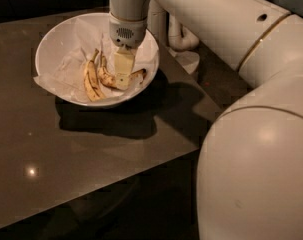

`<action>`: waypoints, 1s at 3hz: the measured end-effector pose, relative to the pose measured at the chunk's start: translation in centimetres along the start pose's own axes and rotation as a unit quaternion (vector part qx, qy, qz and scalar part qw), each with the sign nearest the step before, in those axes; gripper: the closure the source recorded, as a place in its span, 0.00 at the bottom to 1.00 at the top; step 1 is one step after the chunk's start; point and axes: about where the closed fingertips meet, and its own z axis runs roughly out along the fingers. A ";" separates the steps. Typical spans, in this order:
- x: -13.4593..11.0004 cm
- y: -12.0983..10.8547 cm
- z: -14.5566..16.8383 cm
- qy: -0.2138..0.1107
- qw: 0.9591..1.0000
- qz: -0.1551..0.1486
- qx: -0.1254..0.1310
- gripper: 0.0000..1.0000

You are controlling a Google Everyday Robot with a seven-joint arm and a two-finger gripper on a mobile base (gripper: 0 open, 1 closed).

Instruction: Pick banana from white bowl

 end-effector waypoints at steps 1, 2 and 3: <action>-0.2 0.2 0.5 0.004 1.000 -0.009 -0.003 0.33; -0.2 0.2 0.5 0.004 1.000 -0.009 -0.003 0.33; -0.4 0.2 1.1 0.002 1.000 -0.017 -0.009 0.32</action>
Offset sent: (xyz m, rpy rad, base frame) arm -0.0147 -0.0070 -0.0095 -0.0423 0.0594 0.0387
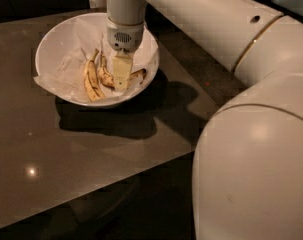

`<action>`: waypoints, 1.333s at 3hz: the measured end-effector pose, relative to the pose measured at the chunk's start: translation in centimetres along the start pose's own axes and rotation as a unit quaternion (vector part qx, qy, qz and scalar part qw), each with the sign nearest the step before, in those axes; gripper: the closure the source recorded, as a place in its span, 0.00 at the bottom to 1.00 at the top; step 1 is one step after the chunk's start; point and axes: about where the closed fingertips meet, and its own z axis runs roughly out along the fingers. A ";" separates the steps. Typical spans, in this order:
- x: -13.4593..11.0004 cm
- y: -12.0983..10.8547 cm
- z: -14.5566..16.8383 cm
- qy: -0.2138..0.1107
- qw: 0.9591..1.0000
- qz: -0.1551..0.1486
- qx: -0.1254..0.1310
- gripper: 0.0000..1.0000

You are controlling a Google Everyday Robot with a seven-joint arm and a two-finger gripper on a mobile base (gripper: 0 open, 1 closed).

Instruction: Pick banana from white bowl

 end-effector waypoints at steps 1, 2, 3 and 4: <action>-0.1 0.0 0.6 -0.002 1.000 -0.006 -0.007 0.32; -0.4 0.1 1.3 -0.003 1.000 -0.015 -0.017 0.32; -0.7 0.3 1.9 -0.004 0.999 -0.025 -0.025 0.32; -1.0 0.4 2.6 -0.006 0.999 -0.033 -0.037 0.31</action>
Offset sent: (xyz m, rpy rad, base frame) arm -0.0117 -0.0016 -0.0161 -0.0208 0.0833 0.0609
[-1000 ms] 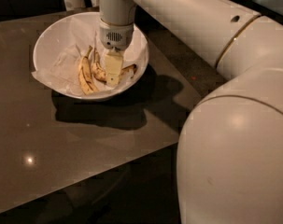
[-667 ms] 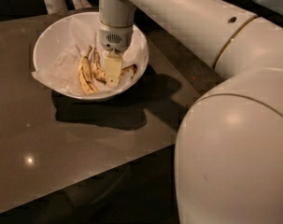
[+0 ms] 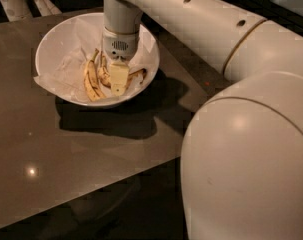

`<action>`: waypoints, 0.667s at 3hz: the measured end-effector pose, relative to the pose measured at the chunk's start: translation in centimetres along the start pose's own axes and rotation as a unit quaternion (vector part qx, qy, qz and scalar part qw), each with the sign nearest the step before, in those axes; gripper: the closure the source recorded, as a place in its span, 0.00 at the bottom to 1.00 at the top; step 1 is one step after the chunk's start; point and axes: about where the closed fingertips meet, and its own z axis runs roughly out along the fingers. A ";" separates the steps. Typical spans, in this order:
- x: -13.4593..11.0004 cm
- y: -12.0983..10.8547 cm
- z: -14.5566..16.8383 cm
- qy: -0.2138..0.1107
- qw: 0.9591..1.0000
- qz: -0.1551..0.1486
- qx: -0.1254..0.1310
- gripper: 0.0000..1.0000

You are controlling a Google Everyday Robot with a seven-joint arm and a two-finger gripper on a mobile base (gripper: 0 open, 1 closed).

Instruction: Pick banana from white bowl

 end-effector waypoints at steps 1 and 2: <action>-0.3 0.3 0.7 -0.001 1.000 -0.004 -0.011 0.31; -0.5 0.5 1.0 -0.002 1.000 -0.007 -0.017 0.31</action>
Offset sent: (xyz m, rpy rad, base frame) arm -0.0187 -0.0019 -0.0094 -0.0276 0.0814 0.0327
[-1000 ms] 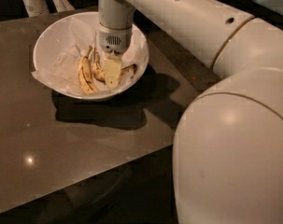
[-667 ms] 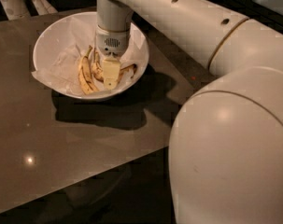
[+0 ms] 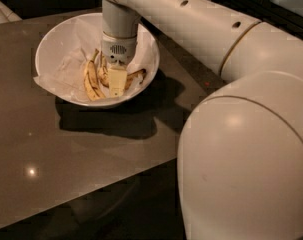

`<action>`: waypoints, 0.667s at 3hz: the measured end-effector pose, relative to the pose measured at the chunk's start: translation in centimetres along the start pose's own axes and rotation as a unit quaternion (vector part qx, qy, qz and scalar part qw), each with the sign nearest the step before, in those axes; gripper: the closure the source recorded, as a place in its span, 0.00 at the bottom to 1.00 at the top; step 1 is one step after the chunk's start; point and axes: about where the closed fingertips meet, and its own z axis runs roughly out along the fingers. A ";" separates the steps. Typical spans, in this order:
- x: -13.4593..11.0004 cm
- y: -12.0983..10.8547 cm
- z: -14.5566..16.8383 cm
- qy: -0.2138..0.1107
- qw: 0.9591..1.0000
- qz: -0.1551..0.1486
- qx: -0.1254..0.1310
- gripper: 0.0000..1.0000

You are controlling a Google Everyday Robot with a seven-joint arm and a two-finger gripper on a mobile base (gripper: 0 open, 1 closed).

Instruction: Pick banana from white bowl

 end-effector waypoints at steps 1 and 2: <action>0.0 0.0 0.0 0.000 1.000 0.000 0.000 0.50; 0.0 0.0 0.0 0.000 1.000 0.000 0.000 0.73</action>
Offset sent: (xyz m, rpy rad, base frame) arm 0.0000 0.0000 0.0000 0.0000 0.0000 0.0000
